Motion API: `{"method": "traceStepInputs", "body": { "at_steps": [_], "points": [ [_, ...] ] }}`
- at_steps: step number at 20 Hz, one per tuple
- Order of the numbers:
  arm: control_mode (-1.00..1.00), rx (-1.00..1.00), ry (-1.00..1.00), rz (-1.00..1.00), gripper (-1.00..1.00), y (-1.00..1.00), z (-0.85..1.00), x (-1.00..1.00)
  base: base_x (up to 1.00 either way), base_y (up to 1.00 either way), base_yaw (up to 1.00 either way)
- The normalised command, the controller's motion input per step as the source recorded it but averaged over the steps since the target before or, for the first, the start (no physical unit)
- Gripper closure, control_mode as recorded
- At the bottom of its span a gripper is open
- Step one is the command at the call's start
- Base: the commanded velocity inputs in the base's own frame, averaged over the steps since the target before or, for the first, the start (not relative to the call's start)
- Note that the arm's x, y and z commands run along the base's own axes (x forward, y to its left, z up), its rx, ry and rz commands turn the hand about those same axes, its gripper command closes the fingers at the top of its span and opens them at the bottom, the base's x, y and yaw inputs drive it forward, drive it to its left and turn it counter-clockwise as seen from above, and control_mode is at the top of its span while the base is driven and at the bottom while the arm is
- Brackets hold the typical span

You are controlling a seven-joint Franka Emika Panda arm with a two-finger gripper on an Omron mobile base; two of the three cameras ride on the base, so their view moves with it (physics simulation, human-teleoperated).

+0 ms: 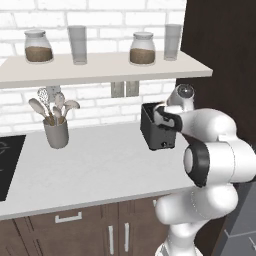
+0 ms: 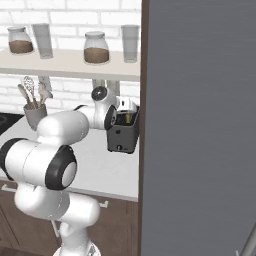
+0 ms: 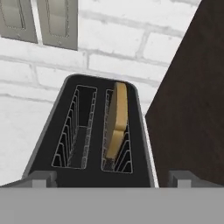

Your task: Start the toaster. Once the lever pops up, take the bread to the plate on the dining counter.

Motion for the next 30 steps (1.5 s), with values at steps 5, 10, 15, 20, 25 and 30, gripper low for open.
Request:
{"method": "traceStepInputs", "body": {
  "at_steps": [5,10,15,20,25,30],
  "points": [
    [-1.0,0.15,0.01,0.0,-1.0,-0.21,-0.06,0.07,0.0,0.0,0.0],
    [-1.0,0.05,0.06,0.0,-1.0,-0.09,-0.1,0.28,0.0,0.0,0.0],
    [-1.0,0.0,0.02,0.0,-1.0,0.0,-0.18,0.31,0.0,0.0,0.0],
    [-1.0,0.0,0.0,0.0,-1.0,0.1,-0.25,0.19,0.0,0.0,0.0],
    [-1.0,0.0,0.0,0.0,-1.0,0.06,-0.1,0.25,0.0,0.0,0.0],
    [-1.0,0.0,0.0,0.0,-1.0,0.0,0.0,0.33,0.0,0.0,0.0]
  ]
}}
